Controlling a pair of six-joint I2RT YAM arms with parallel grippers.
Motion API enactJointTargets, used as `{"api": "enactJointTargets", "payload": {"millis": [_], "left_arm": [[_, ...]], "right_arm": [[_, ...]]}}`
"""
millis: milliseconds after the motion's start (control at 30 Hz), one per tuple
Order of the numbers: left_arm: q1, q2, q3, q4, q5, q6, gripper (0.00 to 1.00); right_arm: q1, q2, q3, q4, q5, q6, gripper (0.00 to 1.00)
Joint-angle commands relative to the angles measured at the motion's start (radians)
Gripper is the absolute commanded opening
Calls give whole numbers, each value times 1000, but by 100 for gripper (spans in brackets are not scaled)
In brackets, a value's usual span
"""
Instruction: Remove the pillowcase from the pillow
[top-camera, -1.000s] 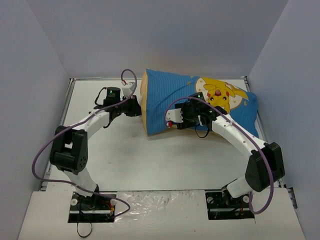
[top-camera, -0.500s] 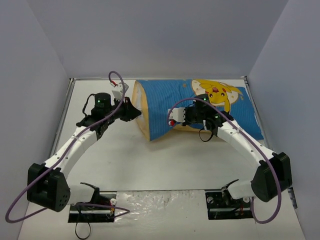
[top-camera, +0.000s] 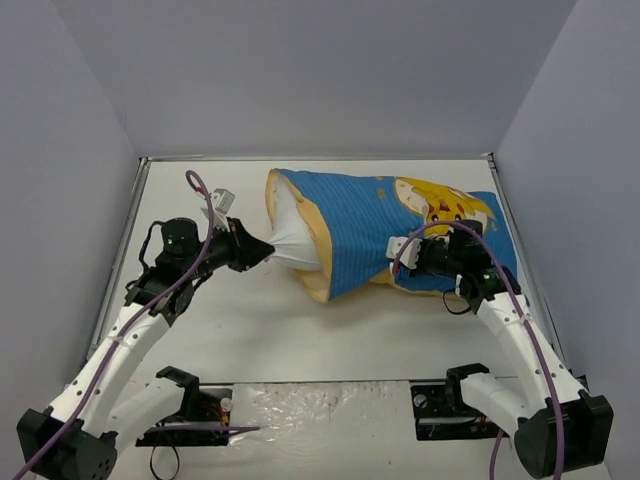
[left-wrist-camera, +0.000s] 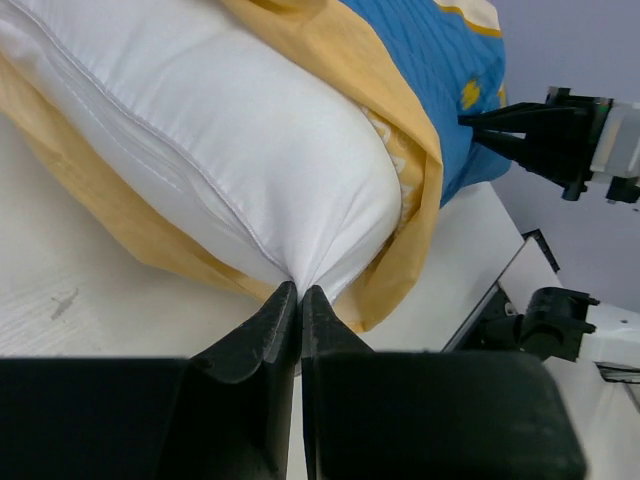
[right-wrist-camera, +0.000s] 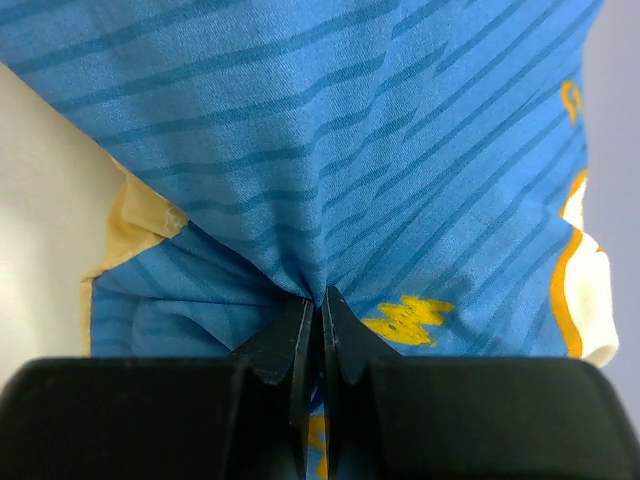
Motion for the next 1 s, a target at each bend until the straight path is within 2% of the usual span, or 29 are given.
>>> {"api": "enactJointTargets", "payload": {"millis": [0, 133, 200, 267, 400, 433, 467, 500, 533, 567, 600, 667, 800, 900, 933, 967], "left_arm": [[38, -148, 23, 23, -51, -67, 2], [36, -238, -38, 0, -66, -137, 2], [33, -254, -74, 32, -59, -176, 2], [30, -238, -127, 52, -45, -219, 2], [22, -237, -183, 5, -43, -246, 2], [22, -249, -178, -32, -71, -247, 9], [22, -279, -168, -119, -132, -227, 19], [22, -298, -155, -154, -132, -217, 32], [22, -342, -143, -190, -195, -211, 43], [22, -365, -113, -248, -229, -210, 63], [22, -385, -99, -271, -263, -210, 71], [25, -421, -54, -322, -327, -205, 81], [25, -393, -54, -308, -340, -229, 84], [25, -347, -86, -278, -413, -288, 85], [25, -317, -89, -285, -447, -312, 85], [25, -300, -91, -281, -479, -331, 85]], "right_arm": [[-62, -35, -53, -110, 103, -9, 0], [-66, -106, -64, -183, 25, -4, 0], [-64, -149, -58, -220, -62, 28, 2], [-64, -176, -41, -229, -122, 84, 15], [-64, -202, 17, -237, -158, 184, 33], [-64, -201, 56, -237, -161, 209, 36], [-64, -192, 81, -233, -162, 271, 44], [-64, -181, 109, -232, -167, 298, 46], [-64, -167, 139, -232, -173, 324, 49], [-64, -132, 199, -226, -176, 351, 50], [-64, -111, 230, -219, -184, 423, 52], [-64, -42, 311, -167, -181, 517, 53], [-61, 70, 391, -24, -83, 811, 54], [-12, 175, 449, 37, 40, 1003, 60], [12, 224, 463, 53, 146, 1075, 69], [70, 245, 471, 63, 220, 1127, 73]]}}
